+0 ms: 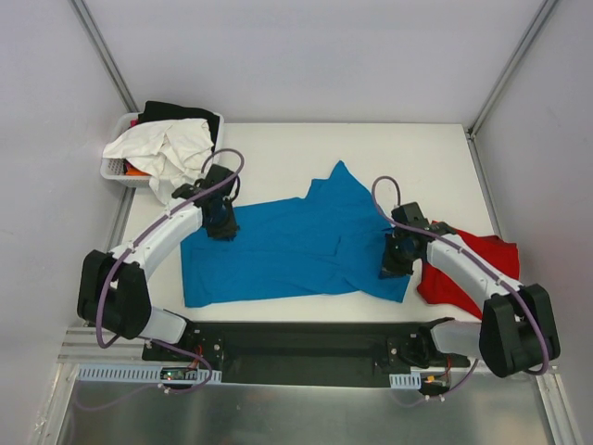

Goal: Fold and stack the t-shirts
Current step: Fold the tshirt

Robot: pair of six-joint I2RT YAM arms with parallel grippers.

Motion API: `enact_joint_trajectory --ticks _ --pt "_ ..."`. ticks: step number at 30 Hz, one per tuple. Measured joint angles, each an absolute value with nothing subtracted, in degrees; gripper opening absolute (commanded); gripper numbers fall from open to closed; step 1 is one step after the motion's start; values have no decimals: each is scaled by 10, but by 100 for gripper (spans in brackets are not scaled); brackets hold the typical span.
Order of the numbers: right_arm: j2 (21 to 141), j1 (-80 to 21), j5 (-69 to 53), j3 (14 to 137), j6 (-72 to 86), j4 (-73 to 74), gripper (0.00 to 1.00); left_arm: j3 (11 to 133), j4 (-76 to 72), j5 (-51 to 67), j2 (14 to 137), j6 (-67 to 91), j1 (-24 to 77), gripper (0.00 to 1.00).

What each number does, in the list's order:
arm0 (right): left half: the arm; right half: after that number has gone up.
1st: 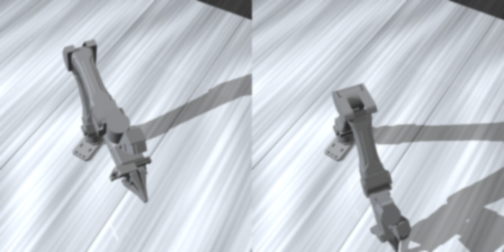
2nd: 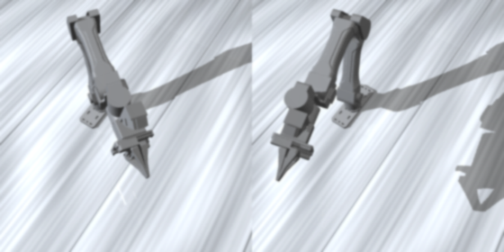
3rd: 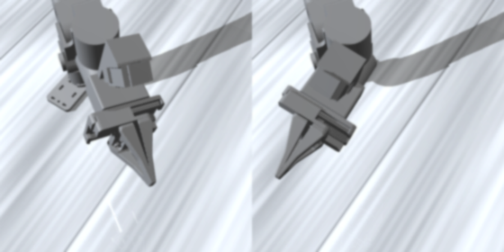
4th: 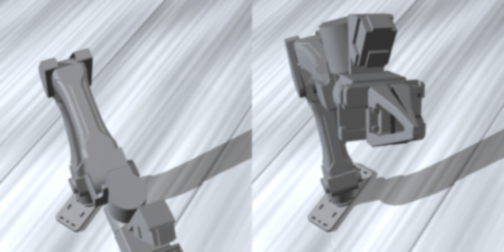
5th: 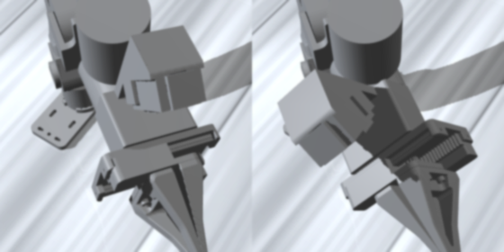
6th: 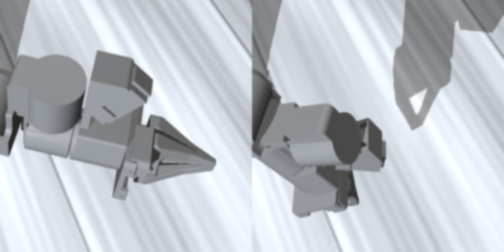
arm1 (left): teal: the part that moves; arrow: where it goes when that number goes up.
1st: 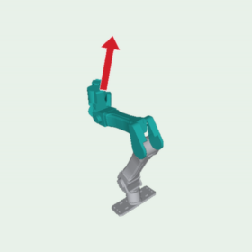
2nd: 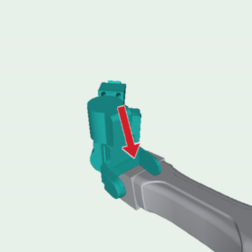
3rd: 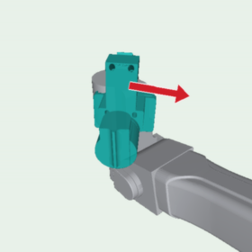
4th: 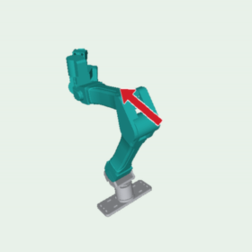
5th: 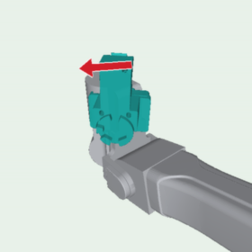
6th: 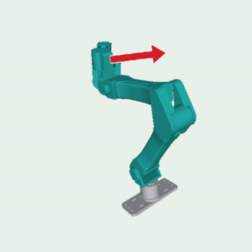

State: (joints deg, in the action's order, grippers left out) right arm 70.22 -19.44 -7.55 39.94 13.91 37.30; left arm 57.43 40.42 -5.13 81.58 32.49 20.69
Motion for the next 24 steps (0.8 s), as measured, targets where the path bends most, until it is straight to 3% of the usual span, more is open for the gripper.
enact_joint_trajectory --ticks 4,12,24 --pt "738 -194 -61 447 120 362 1 647 407 -62 815 319 210 10" --pt "811 -192 -55 438 97 297 1 615 434 -66 808 310 210 11" --pt "702 -198 -77 328 133 281 1 602 456 -68 785 305 210 11"
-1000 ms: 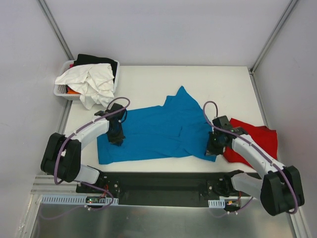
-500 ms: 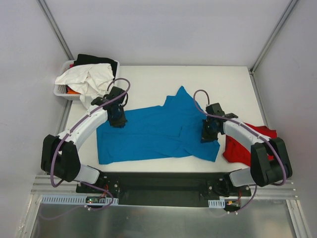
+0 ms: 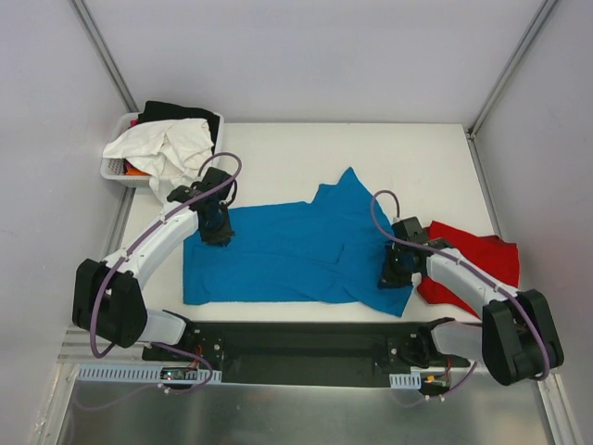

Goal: Fold and stack the t-shirts
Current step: Fold the tshirt

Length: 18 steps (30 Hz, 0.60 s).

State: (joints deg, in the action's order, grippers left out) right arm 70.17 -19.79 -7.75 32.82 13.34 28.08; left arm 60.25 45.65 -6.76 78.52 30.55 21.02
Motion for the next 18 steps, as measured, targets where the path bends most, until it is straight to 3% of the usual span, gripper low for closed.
enact_joint_trajectory --ticks 18 --pt "573 -223 -67 292 180 387 1 591 459 -67 790 306 210 11"
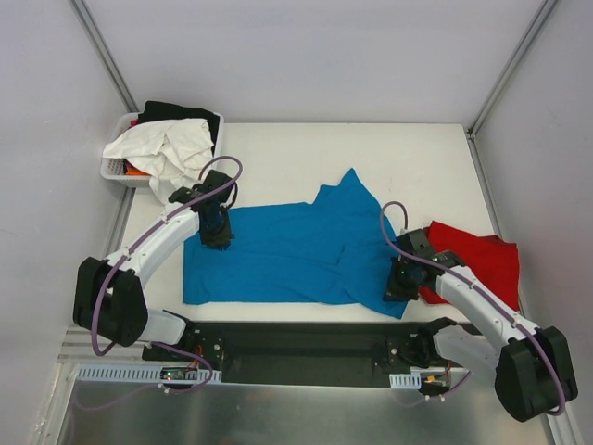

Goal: Fold and stack the t-shirts
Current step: Fold the tshirt

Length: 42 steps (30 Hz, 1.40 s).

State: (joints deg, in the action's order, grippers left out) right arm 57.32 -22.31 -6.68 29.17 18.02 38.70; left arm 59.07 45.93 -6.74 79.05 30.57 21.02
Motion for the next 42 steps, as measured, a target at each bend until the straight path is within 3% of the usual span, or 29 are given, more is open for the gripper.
enact_joint_trajectory --ticks 6,12,20,34,42 --pt "584 -229 -48 340 177 415 1 591 459 -67 786 306 210 11" --pt "683 -229 -34 411 159 374 1 591 459 -67 786 305 210 11" --pt "797 -230 -46 409 149 313 1 591 459 -74 773 300 210 11" --pt "750 -326 -55 354 212 266 1 591 460 -80 772 288 210 12" --pt "691 -344 -31 330 263 329 1 591 460 -80 784 288 209 12"
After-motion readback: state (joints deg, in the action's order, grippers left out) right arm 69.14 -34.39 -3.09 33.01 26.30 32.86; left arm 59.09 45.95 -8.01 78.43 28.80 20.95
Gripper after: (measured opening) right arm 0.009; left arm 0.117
